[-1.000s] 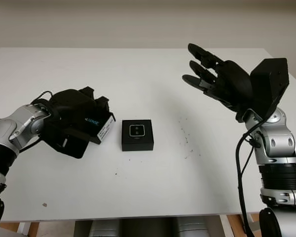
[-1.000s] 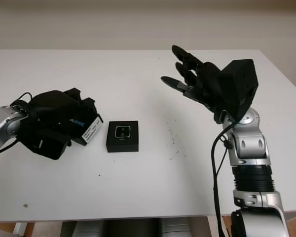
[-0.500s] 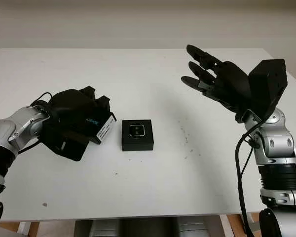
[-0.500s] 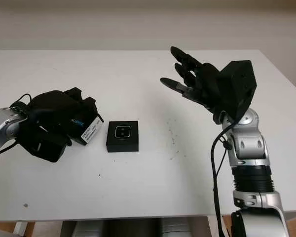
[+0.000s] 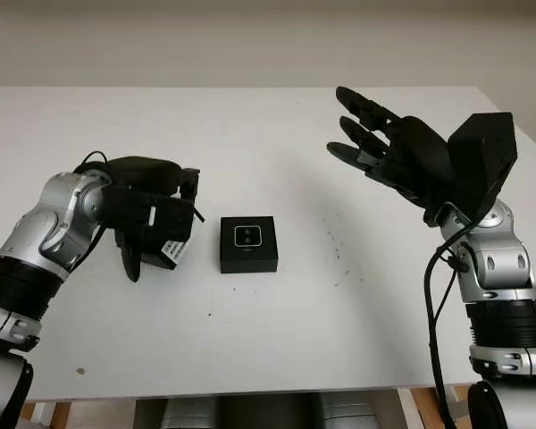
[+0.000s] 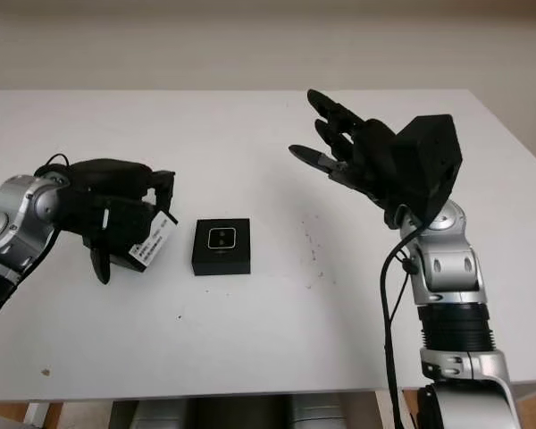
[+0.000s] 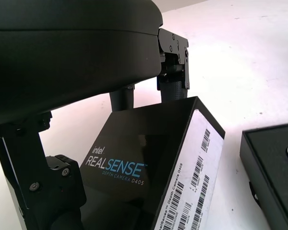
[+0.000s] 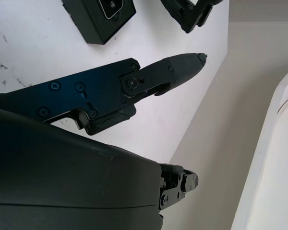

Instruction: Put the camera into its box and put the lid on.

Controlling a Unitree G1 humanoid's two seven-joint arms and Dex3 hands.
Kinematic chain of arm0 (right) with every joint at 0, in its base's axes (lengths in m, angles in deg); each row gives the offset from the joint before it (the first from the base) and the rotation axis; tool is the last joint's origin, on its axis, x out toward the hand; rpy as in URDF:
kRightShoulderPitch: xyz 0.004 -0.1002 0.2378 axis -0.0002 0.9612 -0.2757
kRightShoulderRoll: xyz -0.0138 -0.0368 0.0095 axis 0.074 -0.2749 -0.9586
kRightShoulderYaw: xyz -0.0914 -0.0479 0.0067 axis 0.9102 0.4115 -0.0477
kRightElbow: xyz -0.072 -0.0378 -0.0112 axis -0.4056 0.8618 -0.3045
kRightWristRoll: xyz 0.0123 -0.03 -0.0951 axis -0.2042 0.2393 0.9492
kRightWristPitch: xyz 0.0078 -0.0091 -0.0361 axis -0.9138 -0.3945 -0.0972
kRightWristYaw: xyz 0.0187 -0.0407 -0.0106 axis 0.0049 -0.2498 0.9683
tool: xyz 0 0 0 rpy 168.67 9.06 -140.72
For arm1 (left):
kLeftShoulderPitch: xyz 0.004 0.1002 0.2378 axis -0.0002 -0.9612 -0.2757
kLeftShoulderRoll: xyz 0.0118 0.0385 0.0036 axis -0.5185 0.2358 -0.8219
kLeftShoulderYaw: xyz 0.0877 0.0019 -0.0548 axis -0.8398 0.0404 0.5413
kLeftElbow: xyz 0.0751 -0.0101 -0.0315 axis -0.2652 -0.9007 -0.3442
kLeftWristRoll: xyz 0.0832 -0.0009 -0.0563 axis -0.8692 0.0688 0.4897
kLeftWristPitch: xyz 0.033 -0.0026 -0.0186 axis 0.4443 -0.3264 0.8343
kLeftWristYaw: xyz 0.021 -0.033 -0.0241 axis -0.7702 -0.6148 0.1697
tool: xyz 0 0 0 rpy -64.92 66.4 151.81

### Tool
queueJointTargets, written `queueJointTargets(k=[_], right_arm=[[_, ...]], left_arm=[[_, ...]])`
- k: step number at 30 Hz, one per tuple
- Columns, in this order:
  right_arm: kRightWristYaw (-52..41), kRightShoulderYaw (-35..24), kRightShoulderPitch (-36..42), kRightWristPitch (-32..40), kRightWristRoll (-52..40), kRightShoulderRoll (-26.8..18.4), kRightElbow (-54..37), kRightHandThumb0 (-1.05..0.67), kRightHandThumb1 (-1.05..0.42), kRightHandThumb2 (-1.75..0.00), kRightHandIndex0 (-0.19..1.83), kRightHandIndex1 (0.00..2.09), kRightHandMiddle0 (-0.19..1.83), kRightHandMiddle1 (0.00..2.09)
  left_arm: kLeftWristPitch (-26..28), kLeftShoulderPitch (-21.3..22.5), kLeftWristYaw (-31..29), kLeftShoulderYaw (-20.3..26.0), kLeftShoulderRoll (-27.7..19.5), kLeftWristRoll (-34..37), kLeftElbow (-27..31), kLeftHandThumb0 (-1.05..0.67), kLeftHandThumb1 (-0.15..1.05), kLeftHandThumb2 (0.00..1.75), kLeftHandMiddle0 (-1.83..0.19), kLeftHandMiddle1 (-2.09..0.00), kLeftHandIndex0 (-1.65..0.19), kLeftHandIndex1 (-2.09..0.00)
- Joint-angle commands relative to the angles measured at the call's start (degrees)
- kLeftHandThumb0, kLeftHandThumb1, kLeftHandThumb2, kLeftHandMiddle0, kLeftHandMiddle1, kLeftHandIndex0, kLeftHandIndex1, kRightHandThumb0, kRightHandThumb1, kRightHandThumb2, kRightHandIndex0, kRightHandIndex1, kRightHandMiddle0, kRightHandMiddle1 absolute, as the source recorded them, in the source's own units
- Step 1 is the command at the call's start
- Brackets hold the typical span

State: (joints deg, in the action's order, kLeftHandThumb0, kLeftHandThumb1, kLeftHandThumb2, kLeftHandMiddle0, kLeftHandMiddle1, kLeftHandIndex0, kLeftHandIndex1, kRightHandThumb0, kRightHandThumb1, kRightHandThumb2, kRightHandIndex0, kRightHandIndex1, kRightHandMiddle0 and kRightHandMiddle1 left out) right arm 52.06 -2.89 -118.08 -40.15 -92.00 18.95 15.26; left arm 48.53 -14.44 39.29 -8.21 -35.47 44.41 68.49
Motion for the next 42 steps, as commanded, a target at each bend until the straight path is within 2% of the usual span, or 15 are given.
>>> queueJointTargets(k=[1, 10, 13, 19, 25, 28, 29, 30, 32, 33, 35, 37, 38, 39, 42], right_arm=[[0.77, 0.53, 0.02, 0.07, 0.36, 0.40, -1.75, -0.62, -0.99, -0.06, 0.04, 0.05, 0.09, 0.06], [2.39, 1.72, 0.59, 1.17, 0.22, 2.13, -2.40, -0.60, -1.01, -0.06, 0.02, 0.05, 0.07, 0.05], [2.24, 1.86, 0.55, 1.87, -0.24, 2.69, -2.42, -0.59, -1.01, -0.05, 0.01, 0.04, 0.05, 0.04], [2.19, 2.42, 0.37, 1.02, 0.27, 2.82, -1.53, -0.61, -1.01, -0.05, 0.01, 0.04, 0.05, 0.04], [2.13, 2.42, 0.02, 0.21, 0.15, 3.10, -0.17, -0.66, -1.00, -0.05, 0.02, 0.05, 0.08, 0.06], [2.32, 2.28, 0.09, 0.11, 0.09, 3.19, -0.24, -0.67, -0.99, -0.05, 0.02, 0.05, 0.09, 0.06], [2.55, 2.31, 0.17, -0.24, 0.29, 3.23, -0.26, -0.67, -0.99, -0.05, 0.02, 0.05, 0.09, 0.06], [2.70, 2.38, 0.21, -0.01, 0.43, 3.20, -0.49, -0.67, -0.99, -0.05, 0.03, 0.06, 0.10, 0.07], [3.09, 2.47, 0.28, 0.32, 0.65, 3.24, -0.87, -0.67, -0.99, -0.05, 0.03, 0.05, 0.10, 0.07], [3.28, 2.50, 0.24, 0.50, 0.71, 3.30, -0.94, -0.68, -0.99, -0.05, 0.03, 0.06, 0.11, 0.07], [3.60, 2.54, 0.25, 0.37, 0.81, 3.41, -0.99, -0.67, -0.99, -0.05, 0.03, 0.06, 0.11, 0.07], [3.49, 2.53, 0.23, 0.15, 0.67, 3.48, -0.88, -0.66, -1.00, -0.05, 0.03, 0.06, 0.10, 0.07], [3.49, 2.58, 0.17, 0.13, 0.66, 3.55, -0.81, -0.67, -1.00, -0.05, 0.03, 0.06, 0.10, 0.07], [3.72, 2.69, 0.10, 0.40, 0.87, 3.58, -0.88, -0.67, -1.00, -0.05, 0.03, 0.06, 0.10, 0.07], [3.99, 2.73, 0.17, 0.45, 0.96, 3.70, -0.97, -0.68, -1.00, -0.05, 0.04, 0.06, 0.11, 0.07]], left_arm=[[1.76, 2.27, -1.75, -0.13, 0.25, -0.55, 1.95, -0.29, 1.05, 0.26, -0.63, -2.09, -0.38, -2.09], [7.49, 4.11, -6.67, -0.54, 1.72, -1.98, 5.34, -0.28, 1.05, 0.21, -0.64, -2.09, -0.49, -2.09], [7.76, 4.76, -6.90, -0.81, 1.98, -2.57, 5.44, -0.28, 1.05, 0.19, -0.62, -2.09, -0.42, -2.09], [7.95, 6.09, -7.46, -1.52, 2.97, -3.24, 5.15, -0.28, 1.05, 0.18, -0.73, -2.09, -0.44, -2.09], [13.95, 8.75, -10.81, -3.77, 6.50, -5.68, 4.54, -0.32, 1.05, 0.19, -0.68, -2.09, -0.35, -2.09], [16.49, 9.52, -11.40, -4.15, 8.57, -5.74, 4.00, -0.31, 1.05, 0.19, -0.46, -2.09, -0.14, -2.09], [16.85, 9.64, -11.38, -4.04, 9.23, -5.21, 3.62, -0.31, 1.05, 0.18, -0.20, -2.09, 0.02, -2.08], [18.00, 10.04, -11.88, -4.22, 10.15, -5.03, 3.05, -0.32, 1.05, 0.19, 0.02, -2.05, 0.12, -1.94], [19.30, 10.49, -12.43, -4.14, 11.35, -4.27, 2.25, -0.33, 1.05, 0.21, 0.12, -2.02, 0.17, -1.80], [19.98, 10.64, -12.52, -4.03, 11.92, -3.86, 1.87, -0.31, 1.05, 0.21, 0.06, -2.05, 0.17, -1.94], [20.95, 10.89, -12.60, -3.53, 12.96, -2.38, 1.06, -0.29, 1.05, 0.23, -0.25, -2.09, -0.13, -2.06], [22.60, 11.68, -12.93, -4.07, 14.19, -1.79, -0.05, -0.27, 1.05, 0.24, -0.74, -2.09, -0.34, -2.09], [23.18, 12.00, -13.05, -4.38, 14.52, -1.75, -0.44, -0.27, 1.05, 0.24, -0.89, -2.09, -0.37, -2.09], [23.93, 12.25, -13.10, -4.54, 14.91, -1.65, -0.64, -0.27, 1.05, 0.25, -0.98, -2.09, -0.39, -2.09], [25.80, 12.76, -12.81, -4.76, 16.02, -1.15, -0.86, -0.26, 1.05, 0.25, -0.98, -2.09, -0.36, -2.09]])
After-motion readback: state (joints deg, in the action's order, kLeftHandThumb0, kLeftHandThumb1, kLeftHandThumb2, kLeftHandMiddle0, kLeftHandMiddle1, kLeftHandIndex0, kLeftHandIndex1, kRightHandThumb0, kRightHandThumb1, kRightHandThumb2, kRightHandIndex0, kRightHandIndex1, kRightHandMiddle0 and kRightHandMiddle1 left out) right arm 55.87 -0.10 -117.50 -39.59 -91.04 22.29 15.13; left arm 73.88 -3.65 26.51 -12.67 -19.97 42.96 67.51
